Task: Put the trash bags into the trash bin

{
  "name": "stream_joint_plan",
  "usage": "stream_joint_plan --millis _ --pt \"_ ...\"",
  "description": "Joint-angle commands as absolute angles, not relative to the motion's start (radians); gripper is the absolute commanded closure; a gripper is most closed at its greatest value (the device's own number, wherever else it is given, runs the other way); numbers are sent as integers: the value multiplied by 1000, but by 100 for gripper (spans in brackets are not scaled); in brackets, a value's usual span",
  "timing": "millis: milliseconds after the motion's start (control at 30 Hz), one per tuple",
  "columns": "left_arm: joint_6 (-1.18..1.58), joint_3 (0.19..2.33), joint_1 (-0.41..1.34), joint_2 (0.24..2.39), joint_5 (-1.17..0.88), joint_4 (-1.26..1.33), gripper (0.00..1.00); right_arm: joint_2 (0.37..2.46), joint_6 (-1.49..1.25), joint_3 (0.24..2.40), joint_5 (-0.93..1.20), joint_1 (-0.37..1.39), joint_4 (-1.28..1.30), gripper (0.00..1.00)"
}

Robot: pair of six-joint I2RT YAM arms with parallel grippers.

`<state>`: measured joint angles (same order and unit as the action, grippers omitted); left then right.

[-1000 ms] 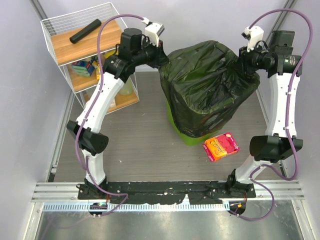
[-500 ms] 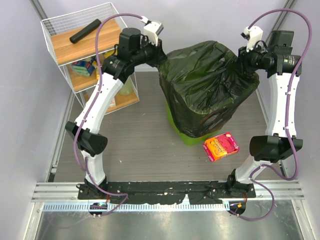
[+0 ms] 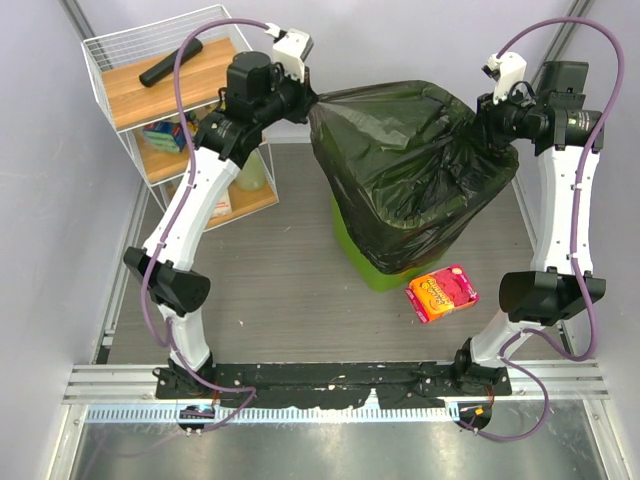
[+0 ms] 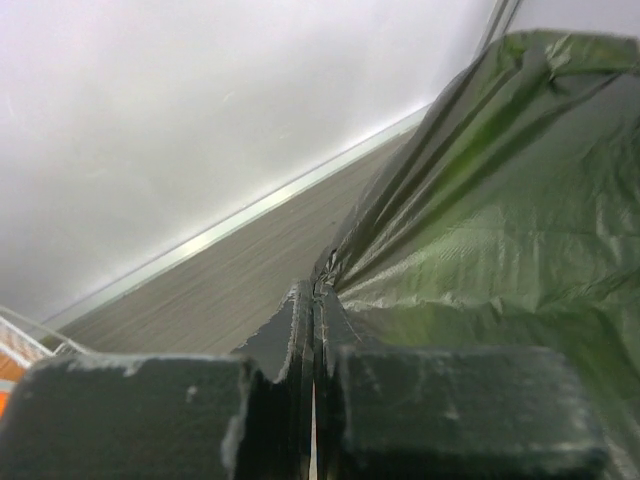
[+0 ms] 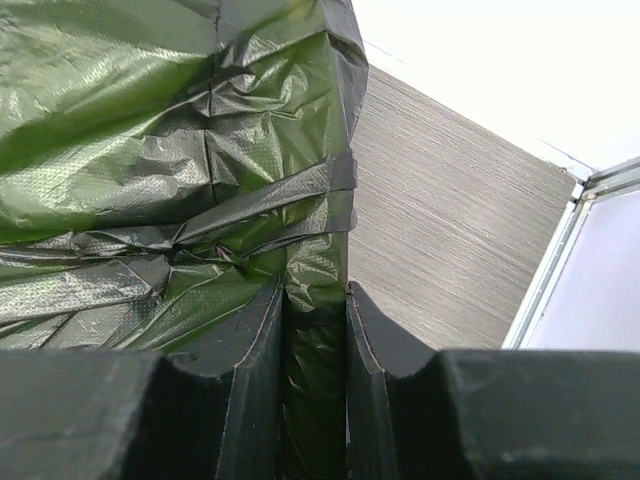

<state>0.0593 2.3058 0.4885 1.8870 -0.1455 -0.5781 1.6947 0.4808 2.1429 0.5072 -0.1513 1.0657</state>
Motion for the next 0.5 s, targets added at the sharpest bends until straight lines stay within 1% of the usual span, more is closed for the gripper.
stream_joint_plan --millis 0,67,167,400,467 --pt "8 2209 483 1809 -80 -517 100 1649 522 2146 482 -146 1104 73" --pt "5 2154 476 1793 -72 -503 100 1644 520 2148 486 -146 1104 69" --pt "5 2091 459 1776 -72 -492 100 1638 512 2148 489 -146 1100 61" --pt "-26 1864 446 1695 -74 -396 100 1629 509 2148 482 -146 1104 53" --pt "-28 1784 446 1669 -74 -353 100 1625 506 2145 477 -144 1103 48"
